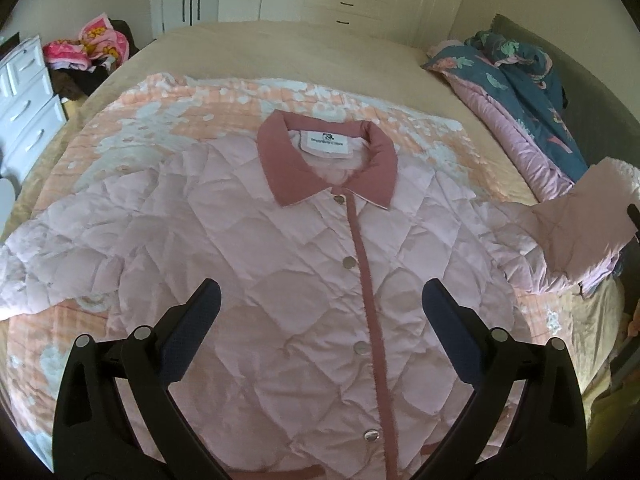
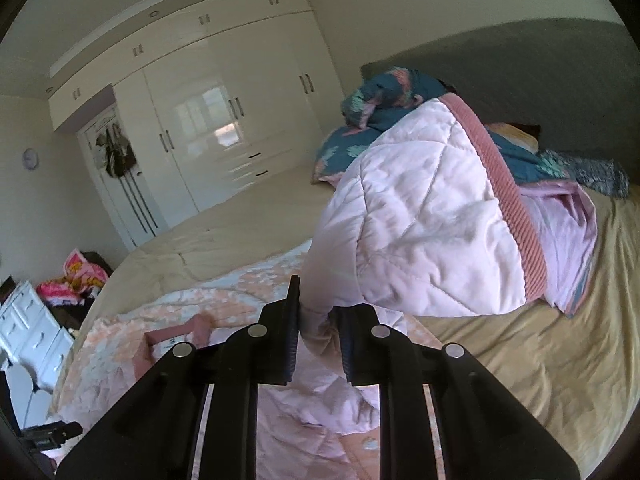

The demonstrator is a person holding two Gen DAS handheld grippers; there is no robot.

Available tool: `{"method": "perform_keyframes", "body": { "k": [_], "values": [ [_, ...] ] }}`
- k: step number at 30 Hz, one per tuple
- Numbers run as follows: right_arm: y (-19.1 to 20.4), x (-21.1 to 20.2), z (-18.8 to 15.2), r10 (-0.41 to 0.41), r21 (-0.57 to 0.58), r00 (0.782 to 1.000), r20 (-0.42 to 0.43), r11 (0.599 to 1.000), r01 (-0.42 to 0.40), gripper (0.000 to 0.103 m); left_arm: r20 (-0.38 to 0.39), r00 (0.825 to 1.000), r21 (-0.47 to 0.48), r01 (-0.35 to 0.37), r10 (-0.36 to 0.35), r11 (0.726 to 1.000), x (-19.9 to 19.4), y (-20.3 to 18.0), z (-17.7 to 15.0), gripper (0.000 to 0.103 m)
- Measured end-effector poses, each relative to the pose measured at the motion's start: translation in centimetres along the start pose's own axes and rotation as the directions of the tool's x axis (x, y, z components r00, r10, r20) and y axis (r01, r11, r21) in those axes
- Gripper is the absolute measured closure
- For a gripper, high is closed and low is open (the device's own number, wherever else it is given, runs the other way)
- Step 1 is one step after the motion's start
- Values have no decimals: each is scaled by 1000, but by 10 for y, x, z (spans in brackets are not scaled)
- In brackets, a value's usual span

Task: Fold large clothes
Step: 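Close the right tool on the sleeve cuff, then lift the sleeve with the right tool, lay it across the jacket body, release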

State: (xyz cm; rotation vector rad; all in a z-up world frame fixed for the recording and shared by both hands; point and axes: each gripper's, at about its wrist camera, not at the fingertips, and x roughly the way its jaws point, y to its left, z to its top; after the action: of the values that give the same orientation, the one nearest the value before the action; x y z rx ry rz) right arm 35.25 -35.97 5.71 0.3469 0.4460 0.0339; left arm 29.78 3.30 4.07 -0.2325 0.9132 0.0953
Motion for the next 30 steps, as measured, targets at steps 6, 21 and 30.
{"method": "perform_keyframes", "body": {
  "k": [6,21,30],
  "values": [
    [31,-2,2,44,-33,999,1,998,-44,87,7,1000,-12,12,-12,1000,-7,14,3,9],
    [106,-5,4,148,-120,989,-16,982,-149,87,27,999,-59,31,-29,998,-22,52,11,9],
    [152,3,-8,198,-173,979,-50,964,-204,87,30,999,-100,48,-46,994,-28,86,14,9]
  ]
}}
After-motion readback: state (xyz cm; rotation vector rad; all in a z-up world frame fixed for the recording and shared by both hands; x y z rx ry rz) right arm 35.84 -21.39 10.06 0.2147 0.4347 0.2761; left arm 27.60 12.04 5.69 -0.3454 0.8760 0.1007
